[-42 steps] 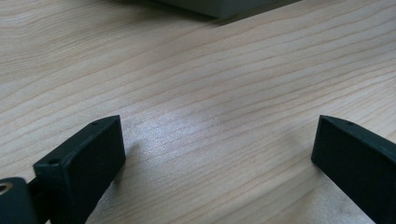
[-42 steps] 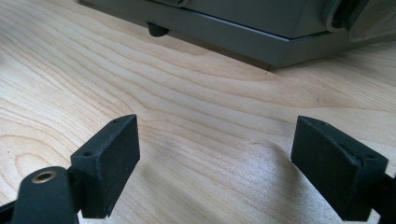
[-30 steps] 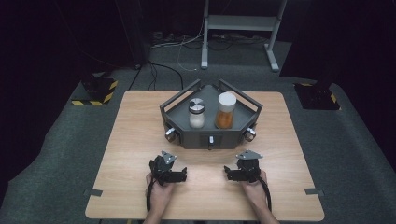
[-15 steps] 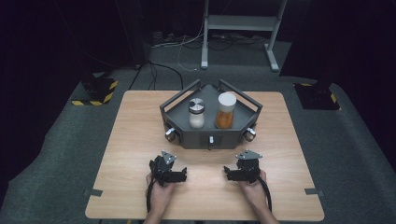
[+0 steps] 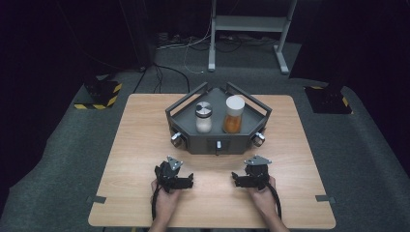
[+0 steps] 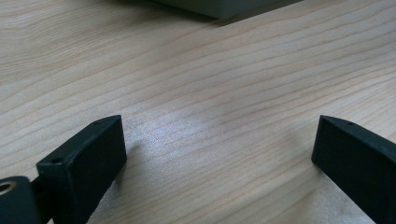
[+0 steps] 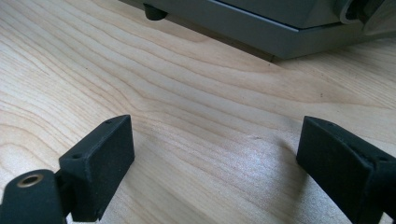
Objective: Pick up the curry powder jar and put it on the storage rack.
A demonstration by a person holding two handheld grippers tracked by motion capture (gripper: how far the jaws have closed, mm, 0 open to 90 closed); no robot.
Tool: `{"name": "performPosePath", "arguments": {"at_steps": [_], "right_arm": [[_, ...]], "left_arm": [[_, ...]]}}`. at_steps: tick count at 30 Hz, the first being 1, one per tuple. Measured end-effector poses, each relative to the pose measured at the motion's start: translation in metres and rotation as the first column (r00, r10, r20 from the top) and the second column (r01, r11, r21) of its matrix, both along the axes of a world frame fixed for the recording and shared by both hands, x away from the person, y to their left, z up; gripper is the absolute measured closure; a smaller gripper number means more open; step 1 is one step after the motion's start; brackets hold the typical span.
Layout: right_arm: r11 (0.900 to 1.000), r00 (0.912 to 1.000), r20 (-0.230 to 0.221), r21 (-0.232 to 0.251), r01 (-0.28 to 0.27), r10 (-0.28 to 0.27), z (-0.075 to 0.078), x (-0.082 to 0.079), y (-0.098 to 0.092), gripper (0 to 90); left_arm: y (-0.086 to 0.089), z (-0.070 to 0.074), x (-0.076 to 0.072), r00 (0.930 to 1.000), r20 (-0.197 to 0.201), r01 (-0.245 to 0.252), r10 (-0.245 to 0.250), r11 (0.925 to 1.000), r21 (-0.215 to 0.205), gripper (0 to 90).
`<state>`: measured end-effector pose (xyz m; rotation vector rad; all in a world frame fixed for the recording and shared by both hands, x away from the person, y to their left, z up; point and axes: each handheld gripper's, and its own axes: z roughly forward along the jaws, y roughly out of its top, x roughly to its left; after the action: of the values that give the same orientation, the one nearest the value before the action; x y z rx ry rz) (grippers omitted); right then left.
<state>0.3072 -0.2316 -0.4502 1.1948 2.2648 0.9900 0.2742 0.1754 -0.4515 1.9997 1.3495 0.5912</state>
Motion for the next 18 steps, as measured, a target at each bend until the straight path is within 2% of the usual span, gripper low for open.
{"name": "performPosePath", "arguments": {"at_steps": [18], "right_arm": [[1.0, 1.0, 0.0, 0.0, 0.0, 0.0, 0.0, 0.0, 0.0, 11.2]], "left_arm": [[0.0001, 0.0, -0.0002, 1.0, 0.0, 0.0, 0.0, 1.0, 0.0, 3.3]]}}
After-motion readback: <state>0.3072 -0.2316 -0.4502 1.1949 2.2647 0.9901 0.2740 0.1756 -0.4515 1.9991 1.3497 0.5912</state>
